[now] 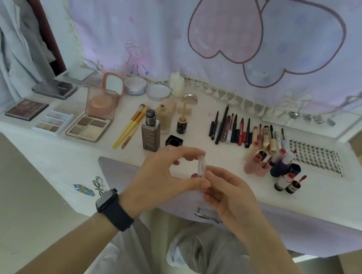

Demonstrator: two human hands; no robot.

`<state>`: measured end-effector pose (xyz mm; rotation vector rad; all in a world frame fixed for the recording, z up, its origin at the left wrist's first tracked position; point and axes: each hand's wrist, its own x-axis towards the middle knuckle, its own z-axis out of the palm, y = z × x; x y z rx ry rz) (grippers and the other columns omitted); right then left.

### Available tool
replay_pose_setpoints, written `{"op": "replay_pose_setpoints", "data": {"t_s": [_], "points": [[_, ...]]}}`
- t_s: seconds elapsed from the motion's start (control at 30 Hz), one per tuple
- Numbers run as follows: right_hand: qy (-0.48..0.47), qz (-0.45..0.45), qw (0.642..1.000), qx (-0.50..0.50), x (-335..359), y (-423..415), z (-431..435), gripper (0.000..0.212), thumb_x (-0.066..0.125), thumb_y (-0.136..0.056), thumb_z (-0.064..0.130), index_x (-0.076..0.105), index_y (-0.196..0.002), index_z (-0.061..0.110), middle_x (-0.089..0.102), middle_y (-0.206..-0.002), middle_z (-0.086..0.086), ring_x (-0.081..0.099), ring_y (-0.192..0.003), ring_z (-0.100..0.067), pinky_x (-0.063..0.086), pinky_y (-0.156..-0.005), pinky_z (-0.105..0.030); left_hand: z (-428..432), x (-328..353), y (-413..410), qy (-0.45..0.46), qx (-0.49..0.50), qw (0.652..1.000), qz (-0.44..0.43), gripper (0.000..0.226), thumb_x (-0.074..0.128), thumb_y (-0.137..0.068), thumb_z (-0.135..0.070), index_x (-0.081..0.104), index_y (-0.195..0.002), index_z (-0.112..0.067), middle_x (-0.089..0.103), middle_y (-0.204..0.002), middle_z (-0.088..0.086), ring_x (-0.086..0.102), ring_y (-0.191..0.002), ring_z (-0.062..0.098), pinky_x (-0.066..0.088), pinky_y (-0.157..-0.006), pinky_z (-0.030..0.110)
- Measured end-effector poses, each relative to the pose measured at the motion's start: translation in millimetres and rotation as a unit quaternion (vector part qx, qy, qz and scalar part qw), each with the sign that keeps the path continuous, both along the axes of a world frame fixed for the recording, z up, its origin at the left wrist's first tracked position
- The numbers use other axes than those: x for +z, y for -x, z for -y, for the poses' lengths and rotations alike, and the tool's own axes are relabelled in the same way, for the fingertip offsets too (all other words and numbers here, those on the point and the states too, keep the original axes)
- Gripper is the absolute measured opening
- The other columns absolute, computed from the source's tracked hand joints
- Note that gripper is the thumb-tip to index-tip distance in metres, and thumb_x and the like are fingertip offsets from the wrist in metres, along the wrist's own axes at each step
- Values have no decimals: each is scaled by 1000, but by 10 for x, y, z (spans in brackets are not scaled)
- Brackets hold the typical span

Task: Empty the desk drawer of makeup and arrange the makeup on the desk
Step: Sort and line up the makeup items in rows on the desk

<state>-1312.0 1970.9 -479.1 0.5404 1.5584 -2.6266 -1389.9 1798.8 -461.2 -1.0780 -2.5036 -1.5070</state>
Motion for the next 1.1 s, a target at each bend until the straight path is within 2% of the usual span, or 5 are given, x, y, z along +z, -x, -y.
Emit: {"op": "replay_pose_setpoints", "data": {"t_s": [0.23,0.43,0.73,0.97,1.1], "points": [[-110,-26,994,11,88,-28,11,55,88,-65,55,79,-106,19,76,-108,-17,74,-91,-25,59,-80,-28,18,7,-1,62,-27,996,-61,56,76,-71,-58,64,-123,-41,60,-102,-29,56,-103,-4,44,-87,13],[-125,-33,991,25,155,-52,-12,44,86,-67,44,81,-103,18,78,-102,-15,76,-95,-31,61,-77,-30,47,38,-39,71,-57,995,-47,62,70,-70,-64,56,-128,-45,62,-106,-25,55,-103,-7,44,-88,14],[-113,-27,992,43,168,1,-36,40,83,-70,40,82,-98,12,77,-101,-21,76,-92,-30,60,-75,-26,46,25,-68,0,-66,998,12,57,87,-73,-34,68,-125,-20,72,-110,-12,67,-104,4,54,-92,22],[-167,0,985,38,238,41,-21,45,90,-63,52,83,-95,21,79,-96,-12,77,-90,-26,60,-73,-23,23,-40,-49,31,-28,999,-19,56,85,-75,-38,66,-127,-25,71,-108,-16,66,-99,-2,54,-89,18],[-214,-24,976,15,308,29,-29,26,76,-82,49,81,-95,27,79,-94,-4,78,-82,-24,59,-68,-22,-18,7,45,-91,-7,975,202,51,81,-76,-46,70,-120,-24,76,-101,-10,72,-94,7,56,-82,18]]}}
